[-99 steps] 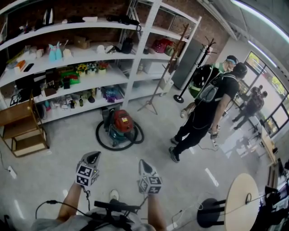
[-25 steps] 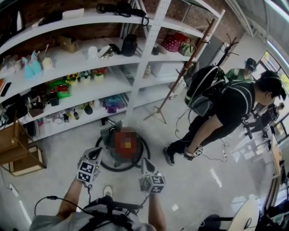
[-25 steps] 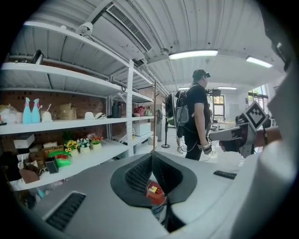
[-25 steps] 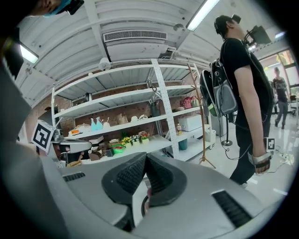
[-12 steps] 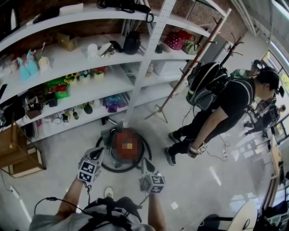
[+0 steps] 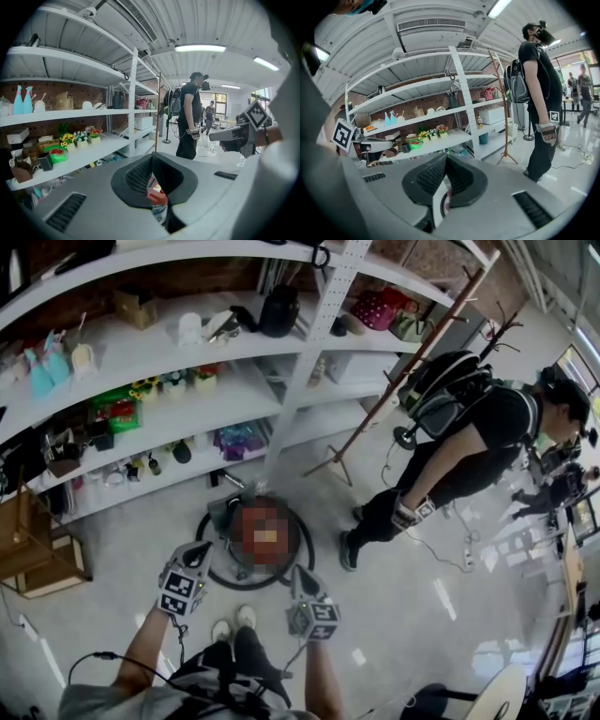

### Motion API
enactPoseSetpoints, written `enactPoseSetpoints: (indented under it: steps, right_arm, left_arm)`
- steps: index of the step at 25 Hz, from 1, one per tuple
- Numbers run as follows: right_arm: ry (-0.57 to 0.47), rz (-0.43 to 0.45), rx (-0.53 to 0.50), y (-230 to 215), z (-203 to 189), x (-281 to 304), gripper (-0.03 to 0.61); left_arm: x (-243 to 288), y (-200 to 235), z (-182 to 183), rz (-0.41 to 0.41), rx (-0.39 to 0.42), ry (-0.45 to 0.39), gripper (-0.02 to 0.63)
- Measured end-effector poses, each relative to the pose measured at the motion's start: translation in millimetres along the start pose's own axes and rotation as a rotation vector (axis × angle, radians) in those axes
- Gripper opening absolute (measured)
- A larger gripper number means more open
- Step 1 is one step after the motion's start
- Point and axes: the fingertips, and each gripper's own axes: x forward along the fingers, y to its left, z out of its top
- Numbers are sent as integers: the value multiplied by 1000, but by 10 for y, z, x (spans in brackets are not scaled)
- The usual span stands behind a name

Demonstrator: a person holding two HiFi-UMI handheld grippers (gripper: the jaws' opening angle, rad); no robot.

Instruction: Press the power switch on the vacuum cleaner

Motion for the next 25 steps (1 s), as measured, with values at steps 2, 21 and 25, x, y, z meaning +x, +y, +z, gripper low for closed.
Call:
enactPoseSetpoints:
  steps: [2,21,25]
  right_arm:
    - [1,10,2,-61,-6,86,12]
    - [138,60,-12,-682,-462,823,12]
    - [155,63,-7,-763,-593,934,12]
  left_arm:
    - [90,10,-5,6,-2,6,6]
    - [931,35,-532,39,-42,111,6]
    - [1022,67,-690,50,-40,133,6]
